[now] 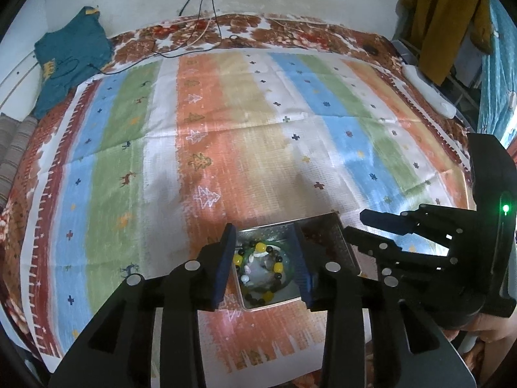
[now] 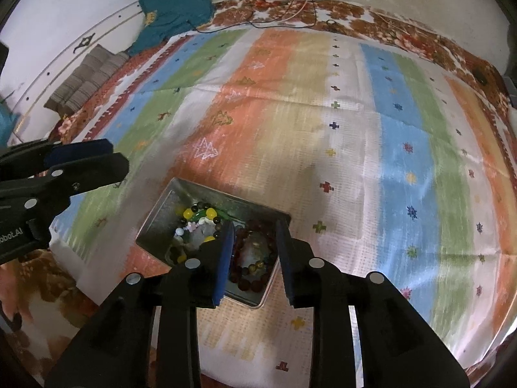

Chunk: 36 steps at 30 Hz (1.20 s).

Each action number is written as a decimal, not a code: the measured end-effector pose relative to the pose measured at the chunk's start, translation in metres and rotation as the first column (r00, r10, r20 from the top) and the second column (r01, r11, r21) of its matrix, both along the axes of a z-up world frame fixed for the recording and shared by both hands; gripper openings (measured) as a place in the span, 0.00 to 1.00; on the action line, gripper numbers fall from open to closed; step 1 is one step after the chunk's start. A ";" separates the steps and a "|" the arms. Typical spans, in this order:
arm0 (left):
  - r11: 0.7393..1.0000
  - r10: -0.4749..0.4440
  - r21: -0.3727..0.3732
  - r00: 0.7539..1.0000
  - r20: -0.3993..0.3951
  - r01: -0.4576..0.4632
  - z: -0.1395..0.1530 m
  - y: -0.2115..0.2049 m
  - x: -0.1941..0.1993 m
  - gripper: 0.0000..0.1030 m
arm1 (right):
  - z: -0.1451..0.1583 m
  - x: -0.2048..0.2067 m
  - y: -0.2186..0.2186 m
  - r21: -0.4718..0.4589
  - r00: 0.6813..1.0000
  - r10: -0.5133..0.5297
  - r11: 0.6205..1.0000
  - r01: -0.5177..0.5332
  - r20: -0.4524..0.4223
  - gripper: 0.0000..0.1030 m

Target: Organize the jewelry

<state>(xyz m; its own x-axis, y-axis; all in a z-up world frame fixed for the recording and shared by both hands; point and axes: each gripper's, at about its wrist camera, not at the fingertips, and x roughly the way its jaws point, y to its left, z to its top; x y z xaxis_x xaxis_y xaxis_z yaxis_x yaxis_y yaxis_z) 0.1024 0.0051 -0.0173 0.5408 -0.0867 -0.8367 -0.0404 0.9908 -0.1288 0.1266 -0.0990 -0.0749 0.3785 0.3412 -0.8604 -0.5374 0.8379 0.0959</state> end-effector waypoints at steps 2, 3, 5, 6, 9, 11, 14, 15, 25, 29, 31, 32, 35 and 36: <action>1.000 0.002 -0.004 1.000 0.006 -0.002 0.001 0.000 -0.005 0.39 | 0.001 -0.002 -0.003 0.006 1.000 -0.012 1.000 0.012 -0.001 0.30; 1.000 0.002 -0.004 1.000 0.010 -0.002 0.002 0.000 -0.008 0.39 | 0.002 -0.003 -0.005 0.007 1.000 -0.015 1.000 0.015 0.000 0.33; 1.000 0.000 -0.005 1.000 0.016 0.000 0.003 0.001 -0.012 0.42 | 0.004 -0.007 -0.008 0.007 1.000 -0.019 1.000 0.019 0.006 0.36; 1.000 0.000 -0.005 1.000 0.019 0.000 0.003 0.001 -0.015 0.44 | 0.005 -0.008 -0.009 0.008 1.000 -0.020 1.000 0.020 0.009 0.38; 1.000 -0.012 -0.001 0.999 0.030 0.012 0.006 -0.001 -0.024 0.53 | 0.009 -0.016 -0.013 0.019 1.000 -0.019 1.000 0.019 0.018 0.46; 1.000 -0.019 -0.001 0.999 0.033 0.019 0.007 -0.002 -0.029 0.57 | 0.014 -0.022 -0.016 -0.001 0.998 -0.028 1.000 0.028 0.052 0.51; 1.000 -0.011 -0.007 0.999 0.041 0.012 0.008 -0.001 -0.039 0.62 | 0.018 -0.029 -0.021 -0.006 0.997 -0.026 1.000 0.027 0.073 0.54; 1.000 -0.007 -0.008 0.999 0.044 0.007 0.008 -0.001 -0.042 0.63 | 0.019 -0.033 -0.022 -0.007 0.997 -0.026 1.000 0.027 0.078 0.57; 1.000 0.018 -0.019 0.996 0.083 -0.016 0.010 0.003 -0.074 0.79 | 0.026 -0.054 -0.035 0.016 0.995 -0.017 1.000 0.016 0.095 0.71; 1.000 0.010 0.007 0.996 0.087 -0.010 0.007 -0.003 -0.081 0.80 | 0.030 -0.058 -0.039 0.033 0.995 -0.026 0.999 0.022 0.101 0.75; 1.000 0.005 0.014 0.996 0.087 -0.006 0.006 -0.005 -0.084 0.81 | 0.031 -0.061 -0.040 0.035 0.994 -0.023 0.999 0.020 0.106 0.76; 1.000 0.003 0.014 0.996 0.089 -0.004 0.006 -0.005 -0.086 0.83 | 0.031 -0.064 -0.041 0.035 0.994 -0.022 0.999 0.019 0.106 0.77; 1.000 0.009 0.027 0.995 0.101 -0.011 0.007 -0.005 -0.091 0.85 | 0.032 -0.069 -0.042 0.036 0.993 -0.021 0.999 0.017 0.116 0.79; 0.999 0.010 0.031 0.994 0.106 -0.013 0.007 -0.005 -0.092 0.86 | 0.033 -0.070 -0.042 0.032 0.992 -0.023 0.999 0.019 0.122 0.79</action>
